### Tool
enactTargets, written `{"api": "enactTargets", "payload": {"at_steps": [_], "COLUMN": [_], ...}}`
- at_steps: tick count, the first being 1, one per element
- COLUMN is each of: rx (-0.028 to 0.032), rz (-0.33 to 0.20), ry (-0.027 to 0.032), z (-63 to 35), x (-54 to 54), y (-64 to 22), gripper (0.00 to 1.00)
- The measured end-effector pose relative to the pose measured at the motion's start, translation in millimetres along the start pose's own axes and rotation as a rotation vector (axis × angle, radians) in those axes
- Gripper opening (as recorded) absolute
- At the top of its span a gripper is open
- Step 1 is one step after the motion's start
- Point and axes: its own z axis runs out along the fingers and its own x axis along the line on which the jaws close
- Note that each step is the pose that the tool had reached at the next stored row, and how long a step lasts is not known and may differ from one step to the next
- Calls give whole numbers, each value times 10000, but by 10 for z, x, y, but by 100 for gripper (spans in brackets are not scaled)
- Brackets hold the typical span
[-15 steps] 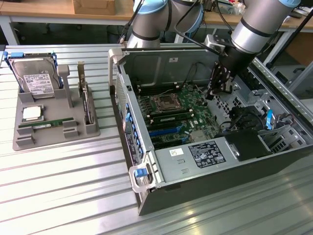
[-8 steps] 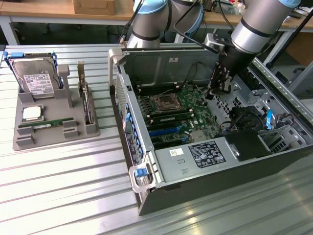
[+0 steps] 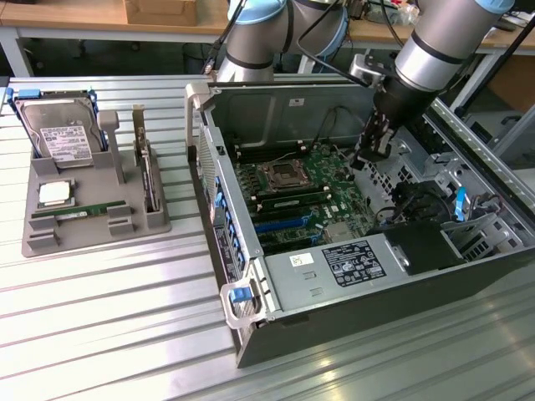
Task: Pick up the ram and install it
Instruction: 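Press down the ram until it locks into place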
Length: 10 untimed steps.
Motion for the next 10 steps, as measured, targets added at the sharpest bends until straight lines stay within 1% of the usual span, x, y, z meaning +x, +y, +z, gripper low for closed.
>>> {"api": "enactTargets", "payload": {"at_steps": [2, 4, 6, 7, 10], "rx": [4, 9, 12, 16, 19], "rz": [281, 708, 1003, 1286, 1547], "ry": [-27, -68, -96, -123, -148], "z": [0, 0, 0, 0, 0], "x": [0, 0, 0, 0, 0], "y": [0, 0, 0, 0, 0], "gripper": [10, 10, 10, 10, 10]}}
